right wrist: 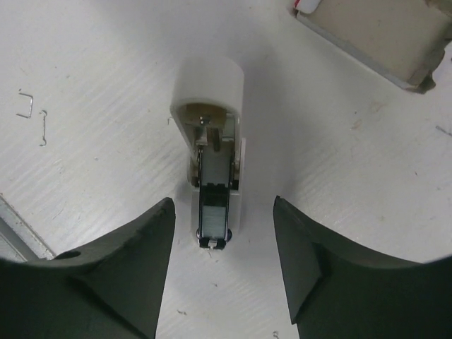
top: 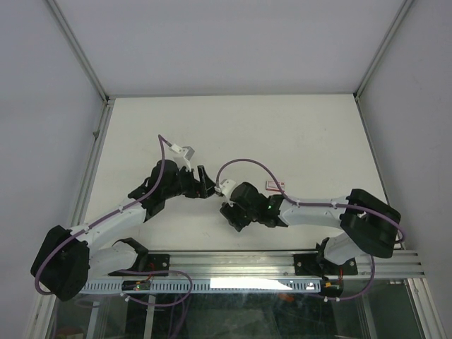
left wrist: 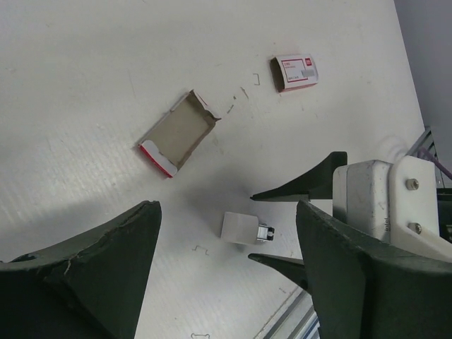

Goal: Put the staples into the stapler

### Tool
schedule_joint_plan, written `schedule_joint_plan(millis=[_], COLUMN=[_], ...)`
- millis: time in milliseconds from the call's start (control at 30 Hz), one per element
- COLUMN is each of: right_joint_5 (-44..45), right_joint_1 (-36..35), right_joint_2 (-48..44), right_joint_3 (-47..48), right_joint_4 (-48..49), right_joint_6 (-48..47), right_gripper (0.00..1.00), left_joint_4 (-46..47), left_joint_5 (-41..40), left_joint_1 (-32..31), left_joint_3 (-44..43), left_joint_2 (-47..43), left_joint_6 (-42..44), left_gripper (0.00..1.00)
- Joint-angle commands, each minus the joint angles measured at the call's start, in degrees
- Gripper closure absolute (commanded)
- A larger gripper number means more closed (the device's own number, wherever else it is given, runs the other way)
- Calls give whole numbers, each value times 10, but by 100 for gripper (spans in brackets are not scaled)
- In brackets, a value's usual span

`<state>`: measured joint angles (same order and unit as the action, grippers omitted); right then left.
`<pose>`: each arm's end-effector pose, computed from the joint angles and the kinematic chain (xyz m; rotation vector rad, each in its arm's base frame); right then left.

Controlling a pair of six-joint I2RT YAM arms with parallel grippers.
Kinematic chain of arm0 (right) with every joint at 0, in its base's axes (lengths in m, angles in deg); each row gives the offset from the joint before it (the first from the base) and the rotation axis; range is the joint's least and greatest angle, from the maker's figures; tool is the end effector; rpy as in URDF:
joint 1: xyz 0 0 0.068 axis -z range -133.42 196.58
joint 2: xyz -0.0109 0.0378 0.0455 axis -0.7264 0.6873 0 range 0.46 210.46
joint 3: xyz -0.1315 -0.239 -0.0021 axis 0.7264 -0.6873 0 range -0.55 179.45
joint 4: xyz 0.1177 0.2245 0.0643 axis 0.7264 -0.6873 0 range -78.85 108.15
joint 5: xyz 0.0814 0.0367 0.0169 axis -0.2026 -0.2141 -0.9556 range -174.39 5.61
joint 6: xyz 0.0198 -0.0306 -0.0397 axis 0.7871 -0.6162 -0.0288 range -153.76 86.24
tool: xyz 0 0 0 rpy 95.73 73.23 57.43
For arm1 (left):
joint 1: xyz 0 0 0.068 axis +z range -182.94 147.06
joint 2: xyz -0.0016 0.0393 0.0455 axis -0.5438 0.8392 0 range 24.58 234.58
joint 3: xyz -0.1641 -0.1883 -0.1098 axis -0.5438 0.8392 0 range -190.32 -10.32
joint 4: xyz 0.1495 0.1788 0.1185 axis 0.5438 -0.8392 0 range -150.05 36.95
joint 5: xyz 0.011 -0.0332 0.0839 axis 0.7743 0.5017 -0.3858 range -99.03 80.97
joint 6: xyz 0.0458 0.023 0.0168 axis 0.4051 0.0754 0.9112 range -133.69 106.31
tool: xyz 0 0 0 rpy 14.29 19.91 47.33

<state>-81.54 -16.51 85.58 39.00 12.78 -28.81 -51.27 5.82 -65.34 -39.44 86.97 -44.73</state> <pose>0.1287 0.2497 0.1585 -1.2019 2.2075 0.4469 0.1875 -0.1298 0.2066 0.1898 2.2357 -0.9073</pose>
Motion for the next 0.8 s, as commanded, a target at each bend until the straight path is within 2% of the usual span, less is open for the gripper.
schedule_joint_plan(millis=[0, 533, 767], right_joint_5=[45, 158, 171], right_joint_1=[-17, -35, -34], right_joint_2=[-50, -61, -65], right_joint_3=[-6, -18, -31], right_joint_4=[-24, -67, -60], right_joint_6=[39, 127, 149], right_gripper=[39, 39, 39], left_joint_4=[62, 94, 92], left_joint_5=[34, 76, 68], left_joint_1=[-16, -53, -73], left_joint_3=[13, 41, 52], left_joint_2=[5, 22, 12], left_joint_6=[-34, -68, -105], left_gripper=[21, 21, 22])
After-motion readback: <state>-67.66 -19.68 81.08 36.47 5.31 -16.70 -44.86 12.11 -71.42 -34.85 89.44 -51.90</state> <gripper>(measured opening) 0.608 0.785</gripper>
